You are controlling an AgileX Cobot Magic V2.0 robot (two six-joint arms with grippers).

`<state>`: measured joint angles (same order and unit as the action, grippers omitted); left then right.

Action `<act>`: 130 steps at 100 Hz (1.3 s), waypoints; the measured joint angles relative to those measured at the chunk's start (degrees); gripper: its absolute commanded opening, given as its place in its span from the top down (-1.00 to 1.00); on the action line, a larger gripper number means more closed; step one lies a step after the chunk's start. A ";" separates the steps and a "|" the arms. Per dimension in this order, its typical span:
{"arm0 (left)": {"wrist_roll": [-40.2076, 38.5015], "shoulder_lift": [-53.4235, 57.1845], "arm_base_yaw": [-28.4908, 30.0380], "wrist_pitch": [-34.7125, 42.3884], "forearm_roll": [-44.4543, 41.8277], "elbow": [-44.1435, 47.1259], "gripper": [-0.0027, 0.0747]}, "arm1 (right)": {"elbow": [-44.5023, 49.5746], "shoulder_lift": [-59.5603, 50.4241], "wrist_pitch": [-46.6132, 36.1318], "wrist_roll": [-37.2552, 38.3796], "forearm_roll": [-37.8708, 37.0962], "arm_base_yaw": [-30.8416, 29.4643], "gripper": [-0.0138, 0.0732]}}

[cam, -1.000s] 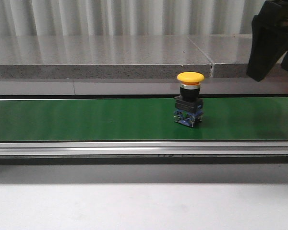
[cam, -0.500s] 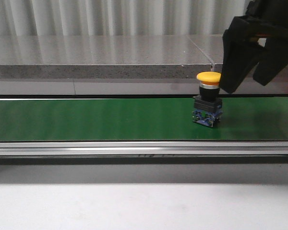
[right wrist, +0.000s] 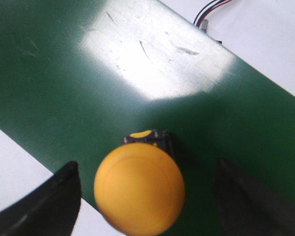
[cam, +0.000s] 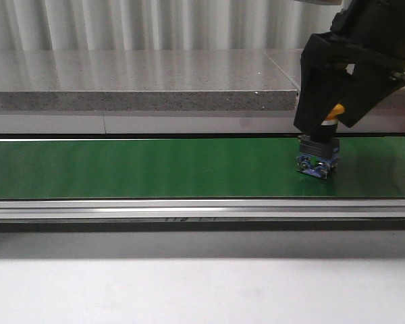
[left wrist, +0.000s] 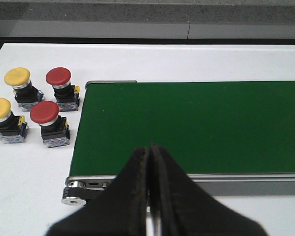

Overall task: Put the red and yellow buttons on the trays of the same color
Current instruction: 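Grasp the yellow button on the belt with the right gripper, then lower the yellow button into the yellow tray and open the right gripper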

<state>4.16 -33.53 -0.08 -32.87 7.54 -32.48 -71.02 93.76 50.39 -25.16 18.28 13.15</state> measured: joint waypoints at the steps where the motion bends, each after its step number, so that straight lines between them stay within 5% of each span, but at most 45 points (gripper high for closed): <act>1: 0.00 0.00 0.00 0.00 0.00 0.00 0.98 | 0.00 0.07 0.00 0.00 0.00 0.00 -0.35; 31: 0.00 0.00 0.00 0.00 0.00 0.00 0.98 | 0.00 1.22 0.96 0.00 0.00 0.00 0.27; 77: 0.00 0.00 0.00 0.00 0.00 0.00 0.98 | 0.00 -10.20 5.94 8.99 -5.71 -4.53 0.29; 104: 0.00 0.00 0.00 0.00 0.00 0.00 0.98 | 0.00 -17.06 11.00 16.88 -15.31 -15.39 0.29; 130: 0.00 0.00 0.00 0.00 0.00 0.00 0.98 | 6.45 -20.21 9.57 21.40 -16.53 -29.88 0.29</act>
<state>4.16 -33.53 -0.08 -32.87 7.54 -32.48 -64.57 73.55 59.96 -3.76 1.75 -16.73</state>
